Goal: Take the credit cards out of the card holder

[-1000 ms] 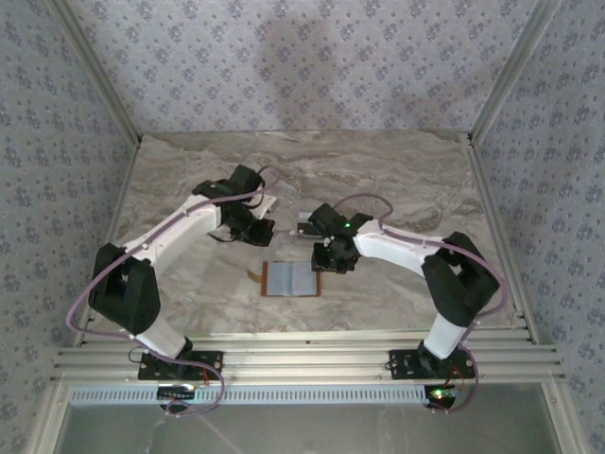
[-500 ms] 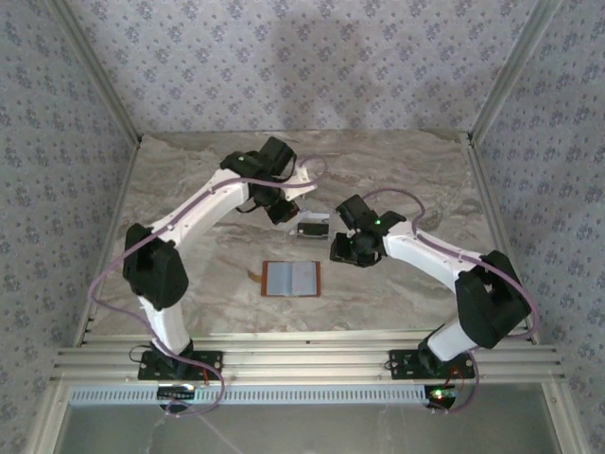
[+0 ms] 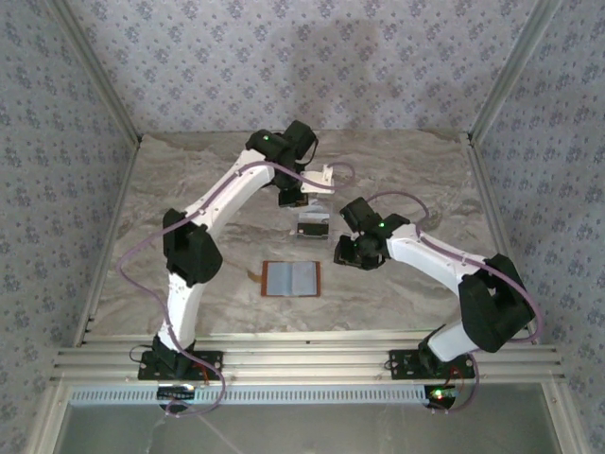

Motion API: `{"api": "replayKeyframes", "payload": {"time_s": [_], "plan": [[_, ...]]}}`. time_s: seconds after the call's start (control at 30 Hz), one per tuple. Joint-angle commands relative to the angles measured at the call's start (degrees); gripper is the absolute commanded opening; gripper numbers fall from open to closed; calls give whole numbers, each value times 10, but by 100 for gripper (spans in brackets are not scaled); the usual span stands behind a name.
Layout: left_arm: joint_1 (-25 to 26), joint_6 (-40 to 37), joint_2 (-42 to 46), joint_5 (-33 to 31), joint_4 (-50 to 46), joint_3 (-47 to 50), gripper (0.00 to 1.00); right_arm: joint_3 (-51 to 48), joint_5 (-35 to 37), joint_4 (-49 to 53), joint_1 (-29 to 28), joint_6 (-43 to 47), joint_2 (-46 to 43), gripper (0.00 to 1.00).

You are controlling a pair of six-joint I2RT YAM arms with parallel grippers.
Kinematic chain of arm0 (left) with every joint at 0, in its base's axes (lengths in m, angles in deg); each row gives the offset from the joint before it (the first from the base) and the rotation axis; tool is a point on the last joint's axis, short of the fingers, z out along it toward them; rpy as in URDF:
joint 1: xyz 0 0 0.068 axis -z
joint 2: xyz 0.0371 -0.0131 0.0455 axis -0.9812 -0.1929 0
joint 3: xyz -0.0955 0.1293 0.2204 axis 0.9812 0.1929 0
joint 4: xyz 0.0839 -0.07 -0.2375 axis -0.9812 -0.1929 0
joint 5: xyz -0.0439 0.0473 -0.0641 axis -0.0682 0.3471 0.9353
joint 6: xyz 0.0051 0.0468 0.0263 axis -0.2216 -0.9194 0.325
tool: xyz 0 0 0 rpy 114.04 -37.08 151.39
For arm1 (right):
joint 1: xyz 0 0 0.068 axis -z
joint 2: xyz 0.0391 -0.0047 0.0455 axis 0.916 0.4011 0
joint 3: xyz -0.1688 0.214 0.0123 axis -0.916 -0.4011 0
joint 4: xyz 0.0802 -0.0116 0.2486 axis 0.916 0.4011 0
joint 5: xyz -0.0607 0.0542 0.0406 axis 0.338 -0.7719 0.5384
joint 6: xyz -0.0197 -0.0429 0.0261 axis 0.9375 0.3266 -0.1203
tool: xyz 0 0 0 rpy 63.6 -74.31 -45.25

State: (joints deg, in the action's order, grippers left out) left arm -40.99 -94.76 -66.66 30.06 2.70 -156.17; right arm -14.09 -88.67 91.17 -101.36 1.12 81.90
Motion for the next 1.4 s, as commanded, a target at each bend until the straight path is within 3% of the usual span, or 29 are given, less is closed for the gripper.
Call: {"api": "replayKeyframes", "payload": {"time_s": [0.0, 0.17, 0.77, 1.3, 1.37], "plan": [[2, -56, -43, 11, -59, -63, 0, -9, -2, 14, 5, 10, -17, 35], [2, -70, -87, 8, -90, -127, 0, -17, -2, 8, 8, 7, -19, 35], [9, -92, -133, 5, -78, -146, 0, -34, 2, -3, 13, 0, -25, 35], [22, -79, -182, -36, -58, -146, 0, -44, -2, -4, 18, -3, -27, 35], [24, -76, -183, -39, -52, -147, 5, -43, -2, -4, 18, -2, -27, 35]]}}
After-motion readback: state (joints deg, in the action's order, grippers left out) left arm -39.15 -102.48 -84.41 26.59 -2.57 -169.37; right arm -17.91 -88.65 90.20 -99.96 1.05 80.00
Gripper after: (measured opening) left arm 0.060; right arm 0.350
